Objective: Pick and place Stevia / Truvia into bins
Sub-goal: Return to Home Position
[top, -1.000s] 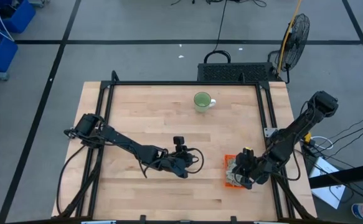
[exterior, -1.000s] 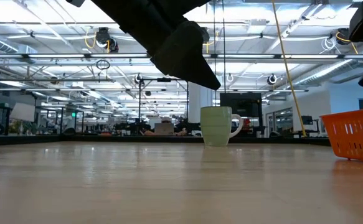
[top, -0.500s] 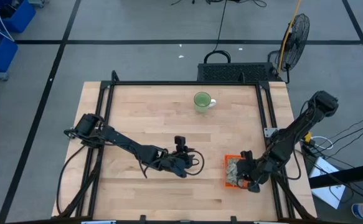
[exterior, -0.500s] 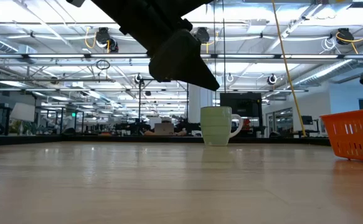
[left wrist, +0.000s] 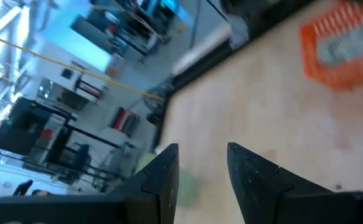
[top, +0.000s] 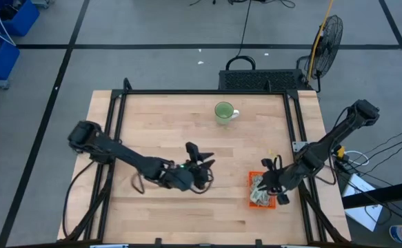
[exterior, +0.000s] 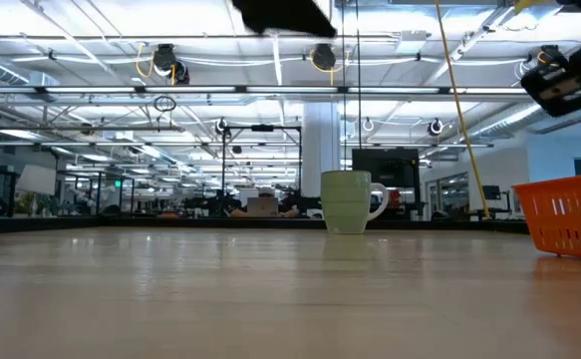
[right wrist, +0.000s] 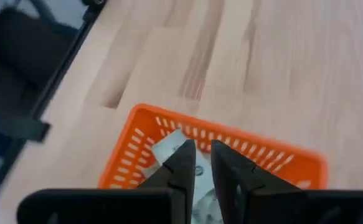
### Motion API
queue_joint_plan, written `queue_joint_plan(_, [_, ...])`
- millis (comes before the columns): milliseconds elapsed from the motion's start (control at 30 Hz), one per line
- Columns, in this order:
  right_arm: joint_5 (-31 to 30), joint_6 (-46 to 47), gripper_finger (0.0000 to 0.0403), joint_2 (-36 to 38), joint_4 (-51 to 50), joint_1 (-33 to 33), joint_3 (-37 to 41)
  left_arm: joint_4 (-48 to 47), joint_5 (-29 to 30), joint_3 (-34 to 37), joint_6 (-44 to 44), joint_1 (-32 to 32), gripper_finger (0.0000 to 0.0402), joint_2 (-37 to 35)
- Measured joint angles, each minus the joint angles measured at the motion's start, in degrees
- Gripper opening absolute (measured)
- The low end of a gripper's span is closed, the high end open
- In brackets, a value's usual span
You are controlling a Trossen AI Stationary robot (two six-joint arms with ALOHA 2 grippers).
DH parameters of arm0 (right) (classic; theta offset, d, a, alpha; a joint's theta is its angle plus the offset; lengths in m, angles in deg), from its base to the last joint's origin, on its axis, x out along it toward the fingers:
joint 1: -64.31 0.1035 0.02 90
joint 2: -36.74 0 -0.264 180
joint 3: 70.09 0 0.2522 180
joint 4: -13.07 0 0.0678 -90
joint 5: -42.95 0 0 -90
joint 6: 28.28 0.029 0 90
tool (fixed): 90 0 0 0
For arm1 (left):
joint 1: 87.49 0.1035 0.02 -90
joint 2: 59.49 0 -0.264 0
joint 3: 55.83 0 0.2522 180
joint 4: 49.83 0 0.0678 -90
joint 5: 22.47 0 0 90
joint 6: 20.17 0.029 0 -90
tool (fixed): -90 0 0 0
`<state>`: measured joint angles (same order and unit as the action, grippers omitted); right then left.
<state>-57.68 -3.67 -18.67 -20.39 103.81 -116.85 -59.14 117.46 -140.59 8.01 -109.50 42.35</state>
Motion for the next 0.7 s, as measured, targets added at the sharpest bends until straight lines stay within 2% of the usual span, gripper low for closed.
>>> queue_joint_plan(133, [0.0,-5.9,0.0043,0.7,0.8,-0.2,0.0,0.0,-0.1,0.0,-0.2,-0.4,0.0143,-5.3])
queue_joint_plan(300, [0.1,-1.8,0.0043,0.6,4.4,-0.2,0.0,-2.7,-0.3,0.0,-4.4,-0.4,0.0143,-10.9])
queue_joint_plan(433, [-5.1,-0.7,0.0043,0.7,15.6,-0.7,0.1,-6.6,-0.1,0.0,-7.7,-0.3,0.0143,-14.9])
queue_joint_plan(500, [-6.5,-4.6,0.0043,0.8,22.5,-1.6,0.1,-8.8,0.1,0.0,-10.3,-0.3,0.0143,-17.4])
queue_joint_plan(600, [-4.6,-11.6,0.0043,2.3,29.8,-3.9,0.1,-9.0,0.1,0.0,-10.8,-0.1,0.0143,-21.7])
queue_joint_plan(700, [-1.9,-14.7,0.0043,6.2,30.3,-7.4,0.0,-9.2,0.1,0.0,-12.8,0.7,0.0143,-26.7])
